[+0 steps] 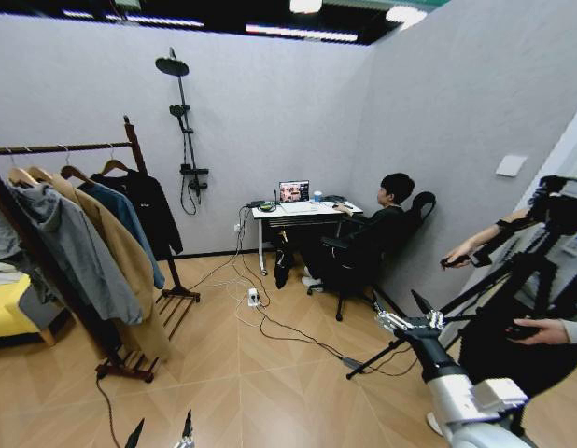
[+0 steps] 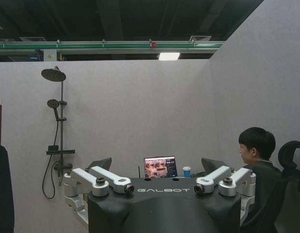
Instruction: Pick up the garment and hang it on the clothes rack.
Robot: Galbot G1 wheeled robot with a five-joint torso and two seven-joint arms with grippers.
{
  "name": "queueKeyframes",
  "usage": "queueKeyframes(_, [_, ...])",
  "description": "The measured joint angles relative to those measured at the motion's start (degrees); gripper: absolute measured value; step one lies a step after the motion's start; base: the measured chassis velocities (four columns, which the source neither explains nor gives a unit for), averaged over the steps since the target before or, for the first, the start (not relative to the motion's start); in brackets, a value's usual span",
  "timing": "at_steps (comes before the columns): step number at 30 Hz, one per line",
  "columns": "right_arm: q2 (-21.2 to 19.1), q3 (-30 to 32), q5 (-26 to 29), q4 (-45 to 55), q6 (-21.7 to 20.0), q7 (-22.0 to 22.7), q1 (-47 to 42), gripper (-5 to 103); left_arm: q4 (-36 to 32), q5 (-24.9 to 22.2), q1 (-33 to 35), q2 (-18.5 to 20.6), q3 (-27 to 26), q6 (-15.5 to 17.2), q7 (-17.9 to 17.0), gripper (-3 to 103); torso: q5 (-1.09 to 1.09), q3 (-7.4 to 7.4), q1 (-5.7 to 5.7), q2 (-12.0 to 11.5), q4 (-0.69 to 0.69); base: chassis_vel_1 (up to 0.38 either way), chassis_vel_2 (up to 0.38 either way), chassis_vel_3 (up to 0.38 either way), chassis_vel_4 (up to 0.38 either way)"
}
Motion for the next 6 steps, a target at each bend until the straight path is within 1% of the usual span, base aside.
queueKeyframes(6, [0.0, 0.0, 0.0, 0.0, 0.0, 0.0, 0.0, 100, 0.0, 0.0, 0.0, 0.0, 0.0, 0.0, 0.0, 100, 0.0, 0.0, 0.0, 0.0, 0.0, 0.0, 0.0, 0.0, 0.0])
